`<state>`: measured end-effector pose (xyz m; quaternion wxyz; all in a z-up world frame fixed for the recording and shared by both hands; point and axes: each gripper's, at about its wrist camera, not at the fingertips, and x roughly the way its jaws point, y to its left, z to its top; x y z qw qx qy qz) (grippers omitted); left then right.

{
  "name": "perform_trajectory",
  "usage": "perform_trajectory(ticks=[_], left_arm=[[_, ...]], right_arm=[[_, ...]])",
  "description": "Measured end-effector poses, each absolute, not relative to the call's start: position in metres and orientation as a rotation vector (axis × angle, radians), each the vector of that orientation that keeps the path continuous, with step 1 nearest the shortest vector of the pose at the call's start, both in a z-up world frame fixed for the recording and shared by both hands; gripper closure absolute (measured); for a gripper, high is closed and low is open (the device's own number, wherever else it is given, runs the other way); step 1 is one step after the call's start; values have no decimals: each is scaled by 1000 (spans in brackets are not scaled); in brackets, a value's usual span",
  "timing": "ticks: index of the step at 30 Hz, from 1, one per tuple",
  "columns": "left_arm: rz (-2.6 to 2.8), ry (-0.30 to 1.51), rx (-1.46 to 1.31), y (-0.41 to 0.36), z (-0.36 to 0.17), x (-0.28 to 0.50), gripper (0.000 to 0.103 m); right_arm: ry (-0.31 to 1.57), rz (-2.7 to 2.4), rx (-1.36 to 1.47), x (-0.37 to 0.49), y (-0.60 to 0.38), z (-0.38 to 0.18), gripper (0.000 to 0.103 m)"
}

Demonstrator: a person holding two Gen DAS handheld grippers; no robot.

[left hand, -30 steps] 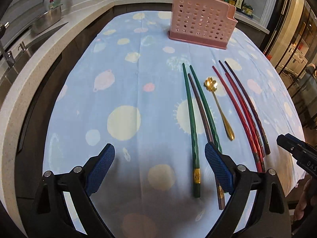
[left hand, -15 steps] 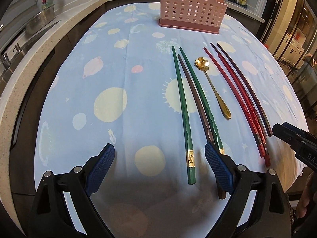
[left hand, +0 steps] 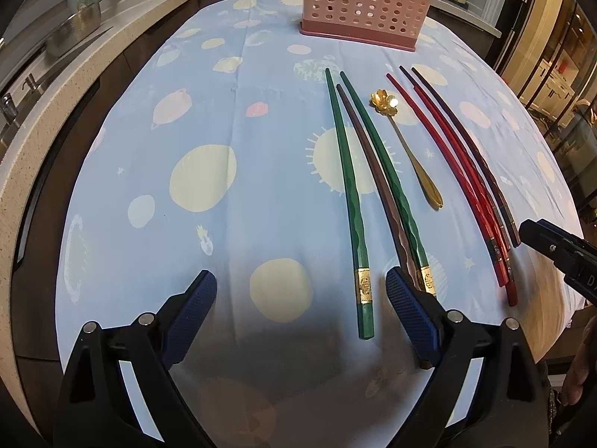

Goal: Organize utensils
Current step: 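Grasp the green chopstick with the left tool while the right tool grasps a dark red chopstick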

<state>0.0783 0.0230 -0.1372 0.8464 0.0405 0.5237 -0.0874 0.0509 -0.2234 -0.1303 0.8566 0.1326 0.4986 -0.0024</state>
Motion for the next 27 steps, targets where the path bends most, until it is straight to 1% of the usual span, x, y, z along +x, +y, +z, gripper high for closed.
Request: perform_trajectory(ticks=[2, 11, 14, 15, 16, 19, 22, 27], left_arm=[[-185, 1107, 84, 23, -139, 78, 15], [-191, 1104, 79, 25, -141, 78, 17], [-191, 1102, 87, 24, -141, 78, 21], [-191, 1100, 91, 23, -140, 78, 25], [-194, 1097, 95, 23, -140, 78, 28], [-203, 1094, 92, 23, -138, 77, 34], [-211, 1090, 94, 22, -138, 76, 38], [-224, 1086, 103, 20, -138, 75, 43]], right_arm=[[1050, -5, 277, 52, -223, -131, 64], [1051, -10, 272, 57, -224, -133, 65], [1053, -10, 261, 59, -223, -135, 65], [1054, -10, 259, 60, -223, -136, 65], [1056, -9, 256, 60, -222, -136, 67], [1060, -7, 247, 63, -220, -138, 71], [1056, -9, 223, 65, -217, -139, 71], [1051, -9, 187, 68, -211, -140, 79]])
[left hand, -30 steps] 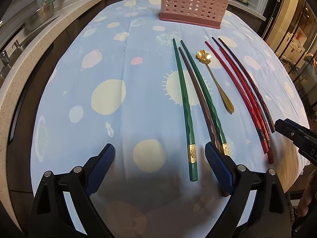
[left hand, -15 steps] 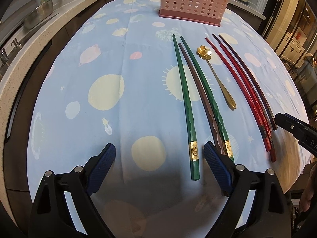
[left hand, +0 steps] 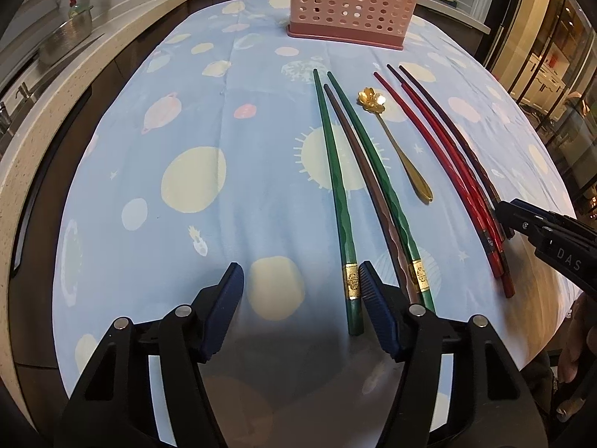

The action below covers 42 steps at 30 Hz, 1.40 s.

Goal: Organize utensils
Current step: 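Grasp the green chopstick with the left tool while the right tool grasps a dark red chopstick, then lift the green chopstick with the left tool while the right tool carries the dark red one toward the holder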

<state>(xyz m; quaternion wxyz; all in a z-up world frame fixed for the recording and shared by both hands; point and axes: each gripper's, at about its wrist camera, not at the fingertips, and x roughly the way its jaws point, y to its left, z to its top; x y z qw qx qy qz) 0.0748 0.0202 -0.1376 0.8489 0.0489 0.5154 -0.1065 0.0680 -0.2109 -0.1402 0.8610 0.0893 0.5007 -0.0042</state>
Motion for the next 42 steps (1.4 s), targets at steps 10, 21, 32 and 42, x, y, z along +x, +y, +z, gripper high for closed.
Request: perform_trajectory(ticks=[10, 21, 32, 42], left_arm=[[-248, 1063, 141, 11, -138, 69, 57], [-288, 1074, 94, 16, -134, 67, 92], [-305, 1059, 33, 25, -116, 65, 95], [-329, 951, 15, 24, -71, 66, 96]], right_arm=[[1028, -5, 160, 70, -207, -142, 95], [1023, 2, 185, 65, -208, -141, 96], [982, 23, 227, 57, -213, -121, 96], [894, 62, 266, 52, -217, -81, 96]])
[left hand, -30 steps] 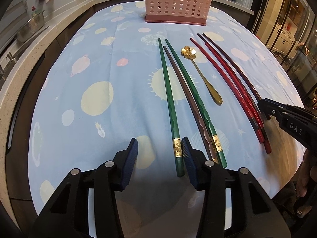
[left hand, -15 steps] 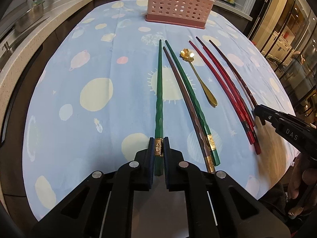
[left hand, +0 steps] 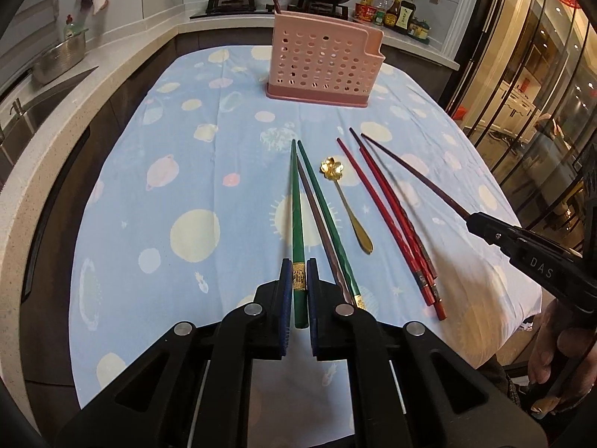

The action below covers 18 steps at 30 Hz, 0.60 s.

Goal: Organize utensils
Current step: 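Lift the green chopstick with the left tool while the right tool carries the dark red one toward the holder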

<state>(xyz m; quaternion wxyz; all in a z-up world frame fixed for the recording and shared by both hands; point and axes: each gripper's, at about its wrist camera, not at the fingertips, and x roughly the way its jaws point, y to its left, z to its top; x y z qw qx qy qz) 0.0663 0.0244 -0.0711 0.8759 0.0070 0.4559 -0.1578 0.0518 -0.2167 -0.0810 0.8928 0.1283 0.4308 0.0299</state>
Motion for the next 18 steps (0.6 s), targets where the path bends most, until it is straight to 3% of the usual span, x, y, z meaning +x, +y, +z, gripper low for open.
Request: perform_trajectory(ticks=[18], left_arm=[[-305, 784, -29, 30, 1, 103, 96]], right_arm=[[715, 73, 285, 70, -235, -9, 96]])
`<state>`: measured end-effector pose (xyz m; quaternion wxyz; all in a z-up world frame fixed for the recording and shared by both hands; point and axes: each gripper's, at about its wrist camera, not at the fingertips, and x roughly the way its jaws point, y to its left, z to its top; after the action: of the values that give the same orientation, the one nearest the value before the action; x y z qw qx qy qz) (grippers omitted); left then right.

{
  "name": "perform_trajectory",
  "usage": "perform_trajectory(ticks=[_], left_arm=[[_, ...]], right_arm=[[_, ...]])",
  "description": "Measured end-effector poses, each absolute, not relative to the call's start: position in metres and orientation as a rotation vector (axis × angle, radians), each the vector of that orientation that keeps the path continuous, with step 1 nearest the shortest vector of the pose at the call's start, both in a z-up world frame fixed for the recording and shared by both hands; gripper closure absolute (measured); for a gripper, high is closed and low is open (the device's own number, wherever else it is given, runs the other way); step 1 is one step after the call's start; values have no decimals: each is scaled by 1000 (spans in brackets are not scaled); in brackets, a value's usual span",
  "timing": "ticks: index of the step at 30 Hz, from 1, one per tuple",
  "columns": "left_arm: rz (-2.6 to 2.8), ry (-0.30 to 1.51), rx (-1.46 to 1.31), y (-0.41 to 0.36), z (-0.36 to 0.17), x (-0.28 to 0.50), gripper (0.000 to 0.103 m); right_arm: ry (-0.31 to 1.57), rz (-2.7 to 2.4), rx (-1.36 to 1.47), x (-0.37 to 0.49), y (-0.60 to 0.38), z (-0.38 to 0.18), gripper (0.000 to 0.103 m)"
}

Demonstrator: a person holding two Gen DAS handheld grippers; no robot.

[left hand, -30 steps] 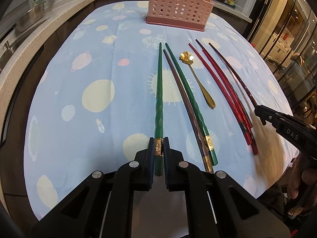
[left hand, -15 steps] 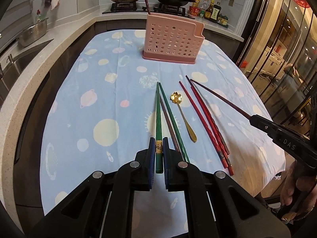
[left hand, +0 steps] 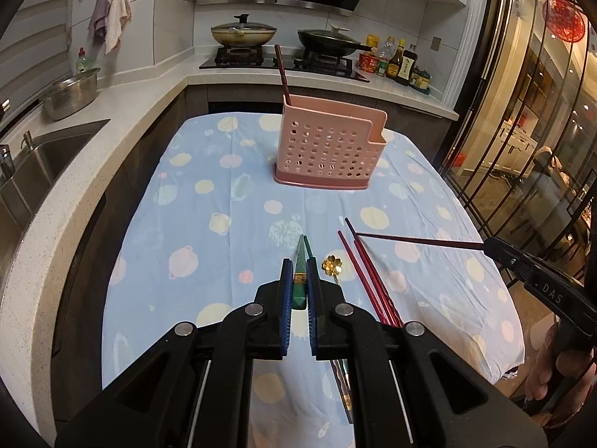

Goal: Organize utensils
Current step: 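Lift the green chopstick with the left tool while the right tool carries the dark red one toward the holder, then drop the green chopstick into the holder with the left tool while the right tool releases its chopstick there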

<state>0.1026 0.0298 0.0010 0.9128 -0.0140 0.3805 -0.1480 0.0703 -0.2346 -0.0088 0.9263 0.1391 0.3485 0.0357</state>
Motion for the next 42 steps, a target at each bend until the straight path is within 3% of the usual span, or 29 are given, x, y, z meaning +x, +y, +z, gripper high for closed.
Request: perform_trajectory(ticks=[17, 35, 42], left_arm=[[-297, 593, -14, 21, 78, 150, 96], [-312, 266, 8, -21, 201, 215, 96], [-308, 255, -2, -32, 206, 261, 96]], right_arm=[[547, 70, 297, 105, -255, 55, 96], [335, 99, 367, 188, -273, 138, 96], [322, 104, 402, 233, -272, 143, 96]])
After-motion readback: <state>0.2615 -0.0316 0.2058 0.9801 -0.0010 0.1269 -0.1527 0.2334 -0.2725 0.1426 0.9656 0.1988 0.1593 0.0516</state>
